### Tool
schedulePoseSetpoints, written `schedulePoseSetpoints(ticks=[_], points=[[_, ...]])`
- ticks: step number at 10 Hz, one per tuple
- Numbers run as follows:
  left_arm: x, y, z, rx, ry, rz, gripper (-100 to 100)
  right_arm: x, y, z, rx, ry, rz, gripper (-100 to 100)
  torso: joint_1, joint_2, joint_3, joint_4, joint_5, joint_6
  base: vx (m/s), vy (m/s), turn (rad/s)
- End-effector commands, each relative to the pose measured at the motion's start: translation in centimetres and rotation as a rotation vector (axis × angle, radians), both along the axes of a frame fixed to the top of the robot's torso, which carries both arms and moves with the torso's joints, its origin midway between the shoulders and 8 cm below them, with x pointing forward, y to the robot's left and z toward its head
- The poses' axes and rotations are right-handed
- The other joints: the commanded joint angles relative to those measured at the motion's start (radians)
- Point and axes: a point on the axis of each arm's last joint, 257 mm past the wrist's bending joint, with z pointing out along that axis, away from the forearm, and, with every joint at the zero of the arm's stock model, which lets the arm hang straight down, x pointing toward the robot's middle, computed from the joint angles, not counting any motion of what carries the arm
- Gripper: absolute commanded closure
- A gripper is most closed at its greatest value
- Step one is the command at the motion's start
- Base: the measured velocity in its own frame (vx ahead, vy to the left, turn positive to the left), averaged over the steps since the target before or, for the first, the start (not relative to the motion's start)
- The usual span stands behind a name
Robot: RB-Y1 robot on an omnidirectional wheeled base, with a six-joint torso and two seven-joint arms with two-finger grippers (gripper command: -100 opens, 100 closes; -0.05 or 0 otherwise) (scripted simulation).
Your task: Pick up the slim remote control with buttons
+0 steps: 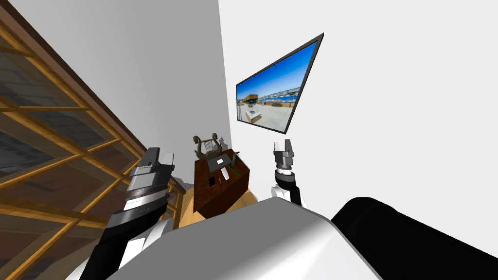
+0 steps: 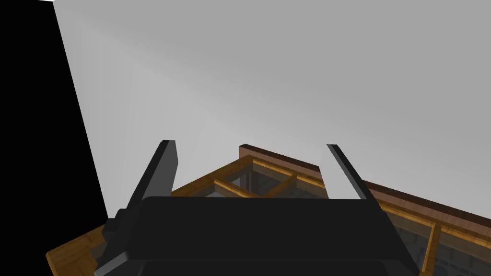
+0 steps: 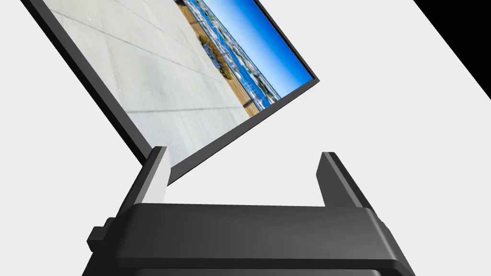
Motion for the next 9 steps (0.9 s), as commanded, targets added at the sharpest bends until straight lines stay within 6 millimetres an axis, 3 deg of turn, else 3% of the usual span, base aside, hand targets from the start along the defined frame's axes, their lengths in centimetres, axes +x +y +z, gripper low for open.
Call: schedulePoseSetpoints(ticks=[1, 6, 8, 9], points=[[1.1, 0.5, -1.6, 0.000, 0.051, 0.002, -100, 0.0, 0.0, 0.0, 0.000, 0.000, 0.000, 0, 0.000, 0.000, 0.000, 0.000, 0.000, 0.000, -0.006, 0.007, -0.193], [4.3, 2.5, -7.4, -0.008, 0.222, 0.020, -100, 0.0, 0.0, 0.0, 0.000, 0.000, 0.000, 0, 0.001, 0.000, 0.000, 0.000, 0.000, 0.000, -0.006, 0.018, -0.204], [5.8, 3.9, -11.2, -0.013, 0.327, 0.035, -100, 0.0, 0.0, 0.0, 0.000, 0.000, 0.000, 0, 0.002, -0.001, 0.000, 0.000, 0.000, 0.000, 0.005, 0.019, -0.251], [5.8, 3.9, -11.3, -0.013, 0.329, 0.036, -100, 0.0, 0.0, 0.0, 0.000, 0.000, 0.000, 0, 0.002, -0.001, -0.001, 0.000, 0.000, 0.000, 0.010, 0.019, -0.075]])
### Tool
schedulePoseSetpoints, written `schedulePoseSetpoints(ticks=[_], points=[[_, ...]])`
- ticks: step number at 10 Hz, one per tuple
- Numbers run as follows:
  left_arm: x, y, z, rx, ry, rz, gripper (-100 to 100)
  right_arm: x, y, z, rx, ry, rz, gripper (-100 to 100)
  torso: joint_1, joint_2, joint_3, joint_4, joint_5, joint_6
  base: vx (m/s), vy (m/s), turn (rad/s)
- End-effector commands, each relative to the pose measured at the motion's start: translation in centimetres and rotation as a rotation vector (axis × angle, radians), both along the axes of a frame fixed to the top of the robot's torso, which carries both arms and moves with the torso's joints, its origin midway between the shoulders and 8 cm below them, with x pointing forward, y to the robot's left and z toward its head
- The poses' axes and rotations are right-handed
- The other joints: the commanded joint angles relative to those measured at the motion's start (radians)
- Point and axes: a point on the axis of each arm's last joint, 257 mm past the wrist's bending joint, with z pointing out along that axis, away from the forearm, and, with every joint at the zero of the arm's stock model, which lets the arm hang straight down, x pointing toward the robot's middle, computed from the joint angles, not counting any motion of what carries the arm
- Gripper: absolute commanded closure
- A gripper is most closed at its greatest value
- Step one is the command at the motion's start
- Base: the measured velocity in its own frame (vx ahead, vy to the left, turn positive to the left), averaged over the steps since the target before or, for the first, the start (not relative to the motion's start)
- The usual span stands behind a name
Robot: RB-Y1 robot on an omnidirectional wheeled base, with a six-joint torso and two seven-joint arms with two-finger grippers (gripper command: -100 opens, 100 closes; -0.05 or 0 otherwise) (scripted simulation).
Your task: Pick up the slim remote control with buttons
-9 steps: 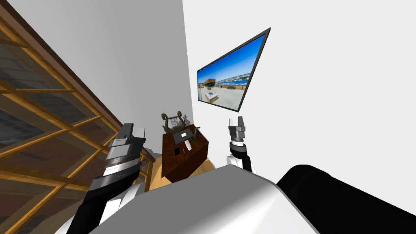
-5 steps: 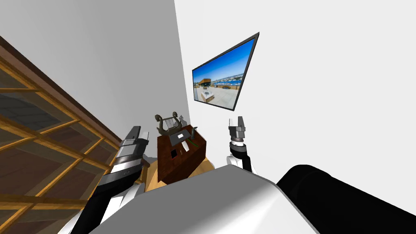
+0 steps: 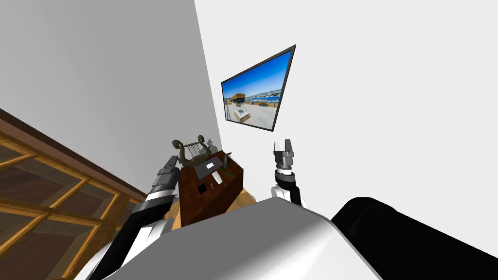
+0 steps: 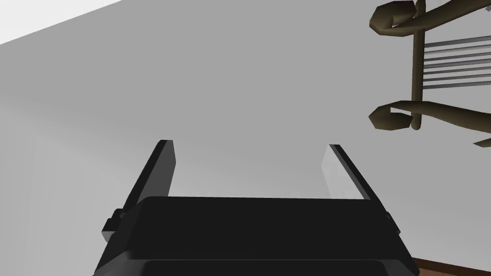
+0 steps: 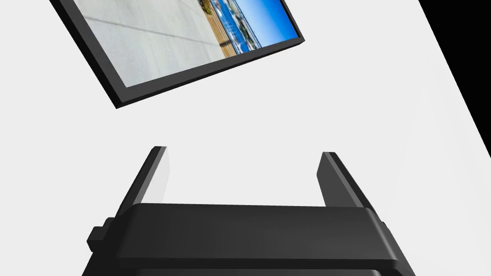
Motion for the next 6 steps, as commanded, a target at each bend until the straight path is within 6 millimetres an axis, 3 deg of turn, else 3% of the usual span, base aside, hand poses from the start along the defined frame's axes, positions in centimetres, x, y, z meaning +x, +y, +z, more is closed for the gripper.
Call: schedulePoseSetpoints(ticks=[1, 2, 3, 4, 6], points=[[0.7, 0.9, -2.7, -0.002, 0.068, 0.012, -100, 0.0, 0.0, 0.0, 0.000, 0.000, 0.000, 0, 0.000, 0.000, 0.000, 0.000, 0.000, 0.000, 0.012, 0.007, -0.139], [1.3, 1.7, -4.5, -0.002, 0.122, 0.020, -100, 0.0, 0.0, 0.0, 0.000, 0.000, 0.000, 0, 0.000, 0.000, 0.000, 0.000, 0.000, 0.000, 0.015, 0.014, -0.365], [1.3, 1.8, -4.9, -0.004, 0.130, 0.022, -100, 0.0, 0.0, 0.0, 0.000, 0.000, 0.000, 0, 0.000, 0.000, 0.000, 0.000, 0.000, 0.001, 0.012, 0.023, -0.089], [1.9, 2.7, -7.3, -0.006, 0.195, 0.033, -100, 0.0, 0.0, 0.0, 0.000, 0.000, 0.000, 0, 0.000, 0.000, 0.000, 0.000, 0.000, 0.000, 0.011, 0.014, -0.142], [2.3, 3.7, -9.9, -0.009, 0.263, 0.046, -100, 0.0, 0.0, 0.0, 0.000, 0.000, 0.000, 0, 0.000, -0.001, 0.000, 0.000, 0.000, 0.001, 0.018, 0.018, -0.213]])
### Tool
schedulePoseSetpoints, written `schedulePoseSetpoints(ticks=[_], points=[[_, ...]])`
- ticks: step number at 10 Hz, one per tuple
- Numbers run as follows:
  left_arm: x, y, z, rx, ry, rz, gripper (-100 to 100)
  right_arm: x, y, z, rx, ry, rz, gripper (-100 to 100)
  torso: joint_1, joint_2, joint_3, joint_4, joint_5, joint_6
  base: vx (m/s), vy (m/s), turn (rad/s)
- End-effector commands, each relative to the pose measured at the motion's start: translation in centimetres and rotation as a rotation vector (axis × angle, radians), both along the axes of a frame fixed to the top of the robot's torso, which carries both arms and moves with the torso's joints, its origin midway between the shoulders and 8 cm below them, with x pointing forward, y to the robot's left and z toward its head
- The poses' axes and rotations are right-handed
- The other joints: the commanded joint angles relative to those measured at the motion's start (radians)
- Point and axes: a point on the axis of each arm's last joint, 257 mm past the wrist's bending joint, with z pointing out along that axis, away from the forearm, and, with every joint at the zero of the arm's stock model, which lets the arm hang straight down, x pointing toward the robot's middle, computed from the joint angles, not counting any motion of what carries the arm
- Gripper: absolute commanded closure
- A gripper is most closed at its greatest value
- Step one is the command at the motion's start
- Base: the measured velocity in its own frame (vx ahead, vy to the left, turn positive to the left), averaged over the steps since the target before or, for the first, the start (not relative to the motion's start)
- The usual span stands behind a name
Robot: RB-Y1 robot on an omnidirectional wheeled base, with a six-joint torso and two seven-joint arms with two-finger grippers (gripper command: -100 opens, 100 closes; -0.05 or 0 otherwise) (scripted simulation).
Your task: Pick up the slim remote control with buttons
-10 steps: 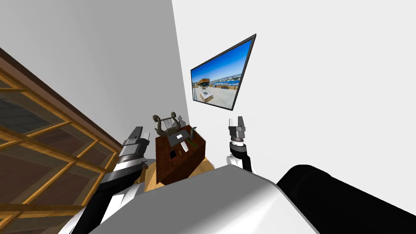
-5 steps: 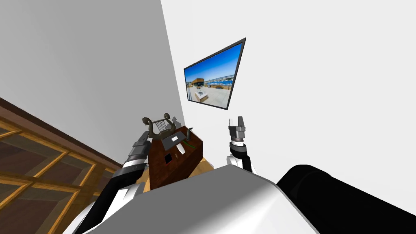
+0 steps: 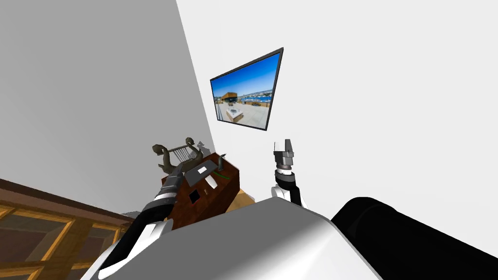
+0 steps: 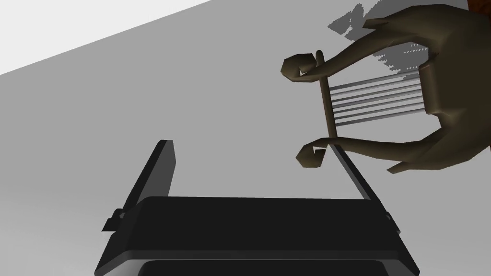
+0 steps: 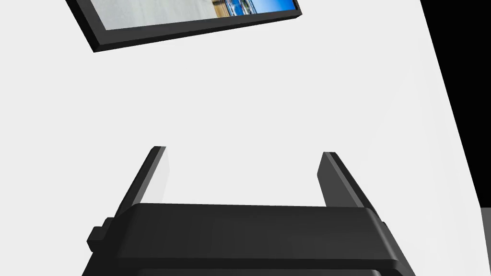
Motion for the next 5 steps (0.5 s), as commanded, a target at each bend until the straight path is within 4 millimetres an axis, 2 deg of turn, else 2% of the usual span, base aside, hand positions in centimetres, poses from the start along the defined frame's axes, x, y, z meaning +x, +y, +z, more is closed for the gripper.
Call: schedulePoseSetpoints(ticks=[1, 2, 3, 4, 5], points=[[0.4, 1.5, -2.7, -0.002, 0.080, 0.015, -100, 0.0, 0.0, 0.0, 0.000, 0.000, 0.000, 0, 0.000, 0.000, 0.000, 0.000, 0.000, 0.000, 0.023, 0.013, -0.220], [0.4, 1.6, -3.2, -0.004, 0.092, 0.017, -100, 0.0, 0.0, 0.0, 0.000, 0.000, 0.000, 0, 0.000, 0.000, 0.000, 0.000, 0.000, 0.001, 0.016, 0.016, -0.104], [0.6, 2.4, -5.1, -0.005, 0.149, 0.025, -100, 0.0, 0.0, 0.0, 0.000, 0.000, 0.000, 0, 0.000, 0.000, 0.000, 0.000, 0.000, 0.000, 0.019, 0.014, -0.234], [0.5, 2.7, -6.0, -0.008, 0.166, 0.031, -100, 0.0, 0.0, 0.0, 0.000, 0.000, 0.000, 0, 0.000, 0.000, 0.000, 0.000, 0.000, 0.001, 0.013, 0.017, -0.110], [0.4, 3.7, -8.5, -0.010, 0.234, 0.043, -100, 0.0, 0.0, 0.0, 0.000, 0.000, 0.000, 0, 0.000, 0.000, 0.000, 0.000, 0.000, 0.000, 0.019, 0.018, -0.203]])
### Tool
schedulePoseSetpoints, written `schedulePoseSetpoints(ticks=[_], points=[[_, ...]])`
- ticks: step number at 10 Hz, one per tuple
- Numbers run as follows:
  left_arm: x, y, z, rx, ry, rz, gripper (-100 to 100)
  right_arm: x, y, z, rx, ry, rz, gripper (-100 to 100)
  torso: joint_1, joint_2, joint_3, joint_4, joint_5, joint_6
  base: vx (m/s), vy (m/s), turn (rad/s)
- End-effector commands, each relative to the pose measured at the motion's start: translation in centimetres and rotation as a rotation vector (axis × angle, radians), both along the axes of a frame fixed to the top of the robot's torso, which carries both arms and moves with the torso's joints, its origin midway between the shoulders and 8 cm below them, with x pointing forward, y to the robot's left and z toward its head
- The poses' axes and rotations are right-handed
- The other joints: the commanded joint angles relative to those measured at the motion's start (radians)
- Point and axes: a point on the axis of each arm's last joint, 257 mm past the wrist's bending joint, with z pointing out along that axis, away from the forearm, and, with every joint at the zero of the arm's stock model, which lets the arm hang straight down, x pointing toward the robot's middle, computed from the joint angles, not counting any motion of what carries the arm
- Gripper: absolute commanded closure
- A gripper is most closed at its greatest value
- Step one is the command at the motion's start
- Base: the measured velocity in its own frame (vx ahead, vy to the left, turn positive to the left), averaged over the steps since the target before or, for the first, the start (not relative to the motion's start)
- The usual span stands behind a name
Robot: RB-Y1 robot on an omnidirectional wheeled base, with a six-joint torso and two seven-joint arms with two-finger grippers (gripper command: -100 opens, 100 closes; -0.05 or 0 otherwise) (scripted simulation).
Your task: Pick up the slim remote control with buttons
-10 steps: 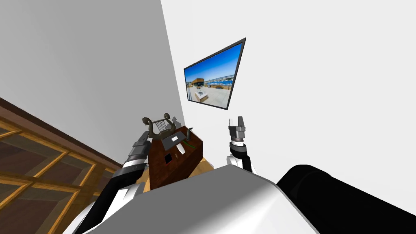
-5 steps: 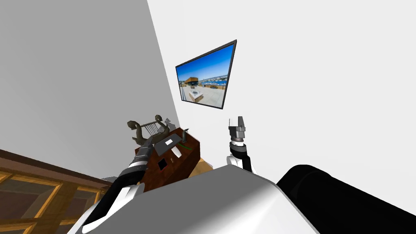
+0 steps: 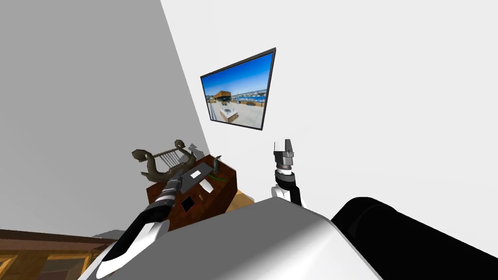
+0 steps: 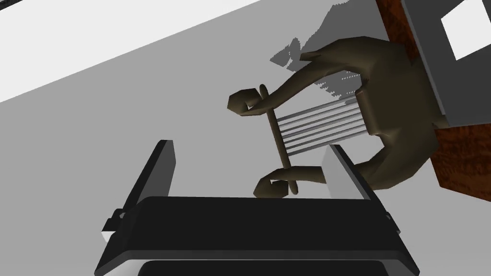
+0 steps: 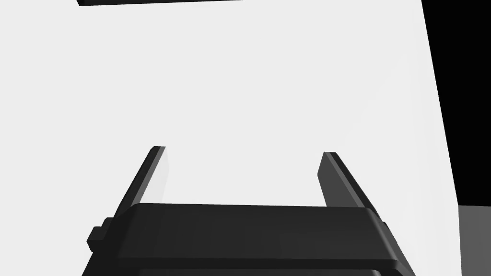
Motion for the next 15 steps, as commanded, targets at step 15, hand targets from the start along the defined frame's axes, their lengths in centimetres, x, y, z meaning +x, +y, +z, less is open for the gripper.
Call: schedulePoseSetpoints(ticks=[15], points=[[-7.9, 8.8, -22.3, -0.068, 0.668, 0.110, -100, 0.0, 0.0, 0.0, 0.000, 0.000, 0.000, 0, -0.001, 0.000, 0.000, 0.000, 0.000, 0.000, 0.023, 0.020, -0.193]])
